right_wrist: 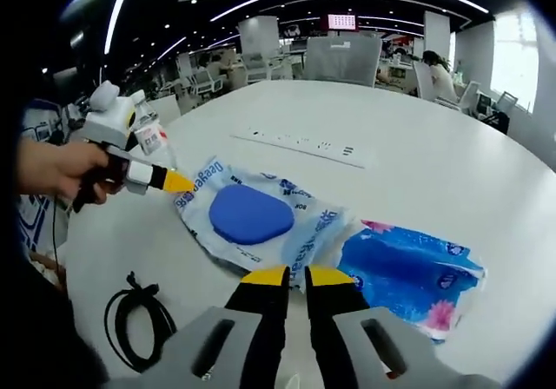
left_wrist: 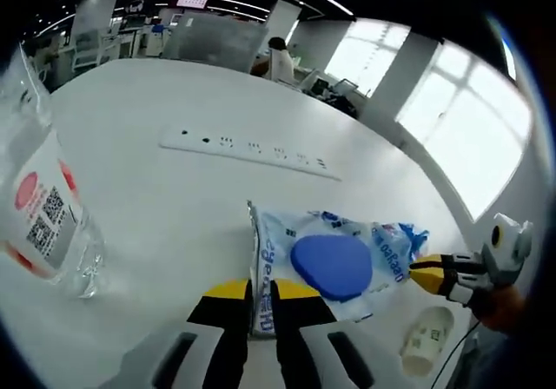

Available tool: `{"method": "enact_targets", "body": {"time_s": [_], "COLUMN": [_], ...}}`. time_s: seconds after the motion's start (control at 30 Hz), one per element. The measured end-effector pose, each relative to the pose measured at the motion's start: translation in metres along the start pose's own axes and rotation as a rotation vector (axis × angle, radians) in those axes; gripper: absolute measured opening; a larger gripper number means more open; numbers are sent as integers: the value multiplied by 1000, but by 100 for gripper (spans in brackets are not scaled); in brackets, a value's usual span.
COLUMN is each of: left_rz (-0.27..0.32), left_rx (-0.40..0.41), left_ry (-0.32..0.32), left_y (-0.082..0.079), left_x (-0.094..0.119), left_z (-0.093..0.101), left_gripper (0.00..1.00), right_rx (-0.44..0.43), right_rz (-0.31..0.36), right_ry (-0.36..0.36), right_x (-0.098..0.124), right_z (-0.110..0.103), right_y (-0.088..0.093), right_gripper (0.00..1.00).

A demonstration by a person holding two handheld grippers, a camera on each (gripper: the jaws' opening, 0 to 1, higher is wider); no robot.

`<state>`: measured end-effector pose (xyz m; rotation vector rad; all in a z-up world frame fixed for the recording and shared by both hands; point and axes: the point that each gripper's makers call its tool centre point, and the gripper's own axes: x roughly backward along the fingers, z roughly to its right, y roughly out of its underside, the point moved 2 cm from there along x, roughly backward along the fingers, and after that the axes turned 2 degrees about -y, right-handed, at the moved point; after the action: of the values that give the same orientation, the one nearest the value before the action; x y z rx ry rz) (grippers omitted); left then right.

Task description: Arrange the tabletop items into an orderly group along one side of the table until the central work area is clear of visible clutter.

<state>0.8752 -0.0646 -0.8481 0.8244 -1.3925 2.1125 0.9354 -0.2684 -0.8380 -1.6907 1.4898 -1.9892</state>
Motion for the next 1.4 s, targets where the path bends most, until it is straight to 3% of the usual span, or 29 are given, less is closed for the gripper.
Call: {"method": "enact_targets", "body": {"time_s": [0.13,0.17,0.27,0.53,0.77,0.97,1.13,1.4], "left_rz": [-1,5,14,43,81,100,97,112], "left_rx": [10,-34,-100,-167,-274,-279,-216,-246], "left_ry": [11,20,13,54,76,78,60,54], "left_y": [1,0,-2,-5,-5,3,15,34], "left_x": [4,10,13,31,52,82,109,144], "left_z": [-3,-1,-1,12,24,29,23,10], "left_gripper": [11,12,18,26,40,49,59,74], "right_rx": [15,13,-9,-34,-18,-16,-46,-86], "right_rz": [39,77,100,170,201,228,241,235], "right_ry": [14,-17,-31,-54,-47,-41,-74,-105], "right_x": [13,16,22,45,68,86,101,118], "right_z": [-1,-10,-14,-12,-10,-7,-13,-14], "right_y": [-5,-5,-8,-21,-26,-20,-10,14], "right_gripper": [10,13,18,27,36,49,64,84]}}
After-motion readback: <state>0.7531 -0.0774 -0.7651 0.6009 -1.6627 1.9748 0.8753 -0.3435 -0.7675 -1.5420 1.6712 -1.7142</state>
